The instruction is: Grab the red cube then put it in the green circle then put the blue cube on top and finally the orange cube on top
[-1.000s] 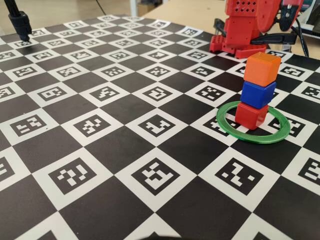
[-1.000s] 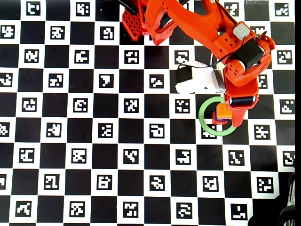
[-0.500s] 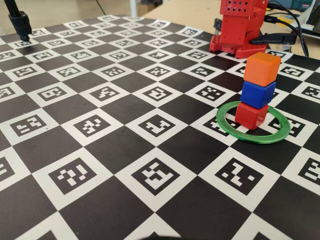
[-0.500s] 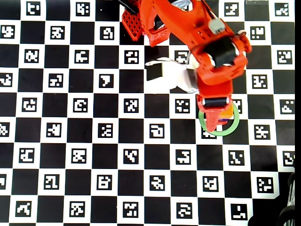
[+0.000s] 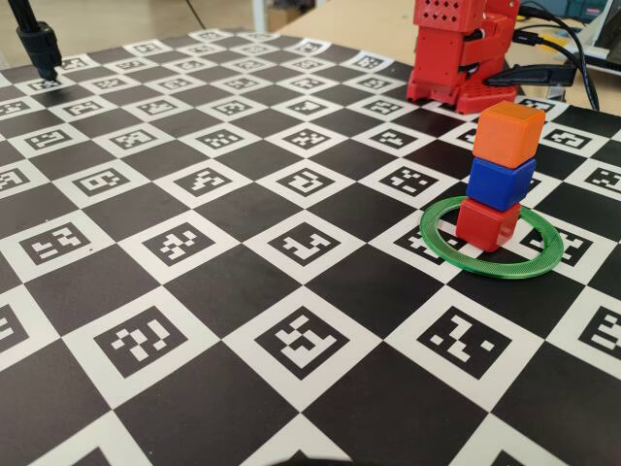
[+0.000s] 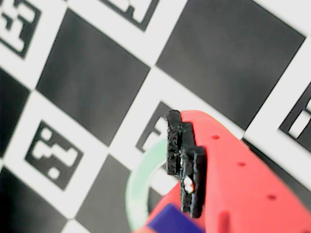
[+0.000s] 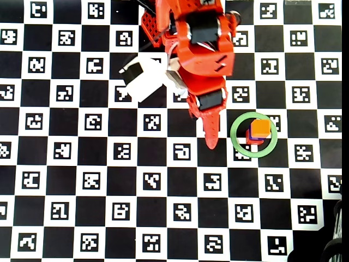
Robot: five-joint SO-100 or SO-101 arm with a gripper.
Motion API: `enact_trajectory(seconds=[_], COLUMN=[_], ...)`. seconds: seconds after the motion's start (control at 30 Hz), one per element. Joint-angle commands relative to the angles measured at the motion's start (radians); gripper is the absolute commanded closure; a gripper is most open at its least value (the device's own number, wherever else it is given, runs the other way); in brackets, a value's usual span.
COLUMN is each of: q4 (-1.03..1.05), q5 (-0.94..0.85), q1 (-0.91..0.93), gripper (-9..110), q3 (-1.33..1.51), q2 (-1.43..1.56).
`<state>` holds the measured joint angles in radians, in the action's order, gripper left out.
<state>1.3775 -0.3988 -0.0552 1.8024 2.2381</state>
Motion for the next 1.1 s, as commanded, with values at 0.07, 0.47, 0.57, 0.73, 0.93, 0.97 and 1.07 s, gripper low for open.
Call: enact_trajectory(seconds=[0.07, 0.47, 0.57, 0.73, 0.93, 0.97, 1.07], q4=[-0.110, -0.305, -0.314, -0.333, -0.403, -0.407, -0.416], q5=[-0.172, -0.541, -0.577, -0.612, -0.658, -0.669, -0.703], q1=[0.038, 0.126, 0.133, 0.141, 0.130, 0.130, 0.126], gripper=[67, 85, 91, 101, 107, 107, 107], q3=[0.141, 0.623, 0.704, 0.811, 0.960, 0.985, 1.043], q2=[0.221, 0.549, 0.614, 0.696, 0.796, 0.813, 0.850])
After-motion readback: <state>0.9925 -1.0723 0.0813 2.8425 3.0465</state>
